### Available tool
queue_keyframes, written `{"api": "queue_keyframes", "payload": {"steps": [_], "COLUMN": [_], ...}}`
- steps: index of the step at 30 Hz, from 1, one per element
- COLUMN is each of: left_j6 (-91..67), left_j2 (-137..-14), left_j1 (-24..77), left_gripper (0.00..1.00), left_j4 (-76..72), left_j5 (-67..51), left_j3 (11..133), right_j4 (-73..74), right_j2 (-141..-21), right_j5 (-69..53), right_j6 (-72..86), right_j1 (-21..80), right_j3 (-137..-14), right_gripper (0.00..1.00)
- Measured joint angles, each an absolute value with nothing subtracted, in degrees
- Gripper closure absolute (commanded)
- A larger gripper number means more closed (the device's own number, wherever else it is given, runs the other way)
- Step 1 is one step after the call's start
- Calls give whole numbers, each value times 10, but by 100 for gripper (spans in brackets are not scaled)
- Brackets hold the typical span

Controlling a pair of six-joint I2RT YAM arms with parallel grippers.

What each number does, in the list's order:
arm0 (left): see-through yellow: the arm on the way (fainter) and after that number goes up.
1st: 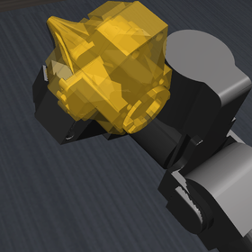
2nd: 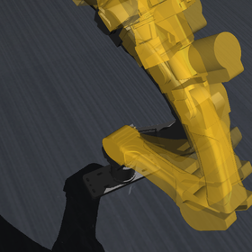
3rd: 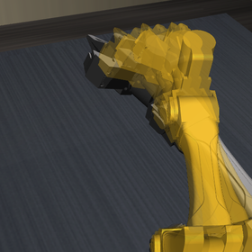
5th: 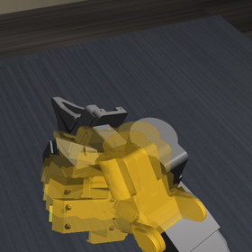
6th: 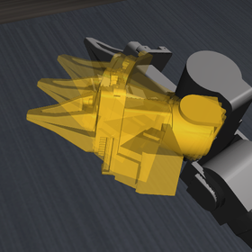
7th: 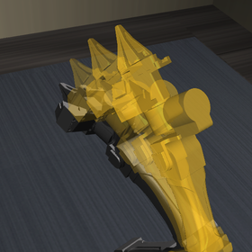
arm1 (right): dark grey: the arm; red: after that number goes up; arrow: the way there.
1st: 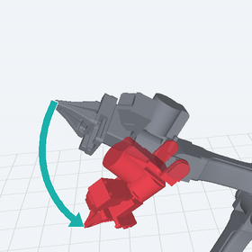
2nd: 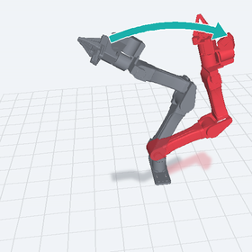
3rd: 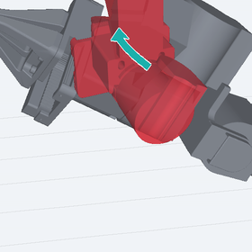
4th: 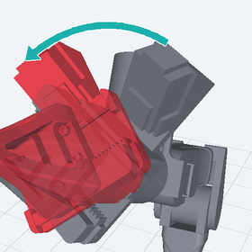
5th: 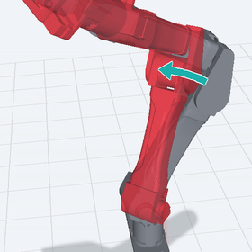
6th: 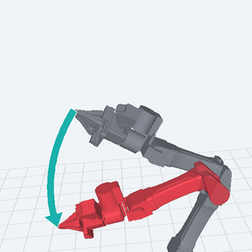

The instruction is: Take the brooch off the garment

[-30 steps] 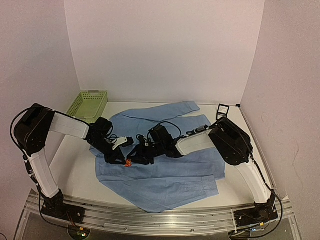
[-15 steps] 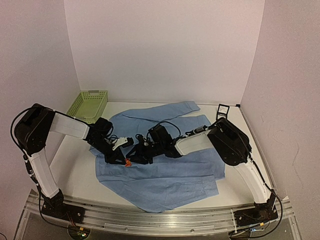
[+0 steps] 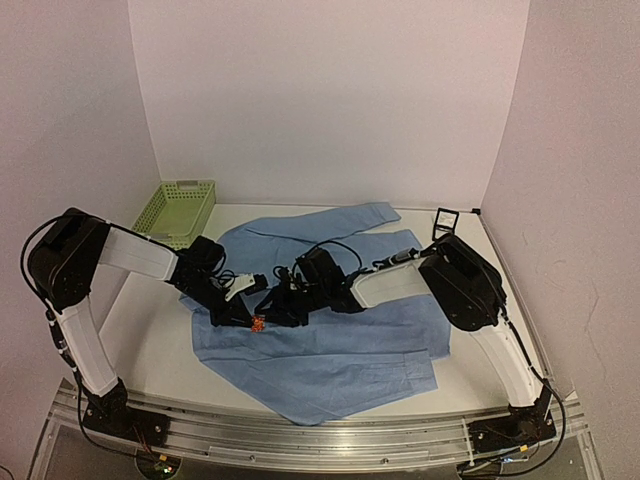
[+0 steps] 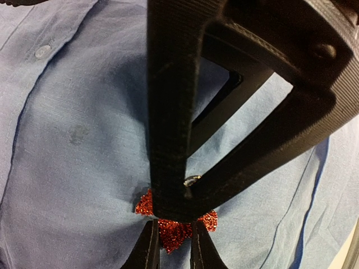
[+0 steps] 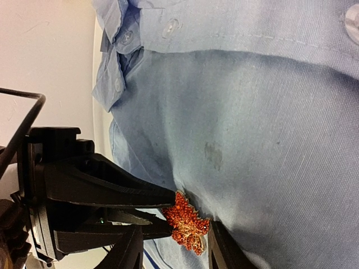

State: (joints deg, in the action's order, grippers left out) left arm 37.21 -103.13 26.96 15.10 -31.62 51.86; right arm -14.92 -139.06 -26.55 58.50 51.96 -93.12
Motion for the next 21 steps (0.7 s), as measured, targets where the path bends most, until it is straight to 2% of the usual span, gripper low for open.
{"api": "queue_keyframes", "payload": {"steps": [21], "left_j6": [358], "left_j2": [-990], "left_j1": [271], "left_gripper": [100], "left_j4": [92], "left_j5": [-296], "left_j3": [466], "right_j4": [-142], "right_j2": [-1390], "right_j5": [-277], "right_j6": [537], "right_j1": [520], "right_j3": [-935], "right_gripper": [56]}}
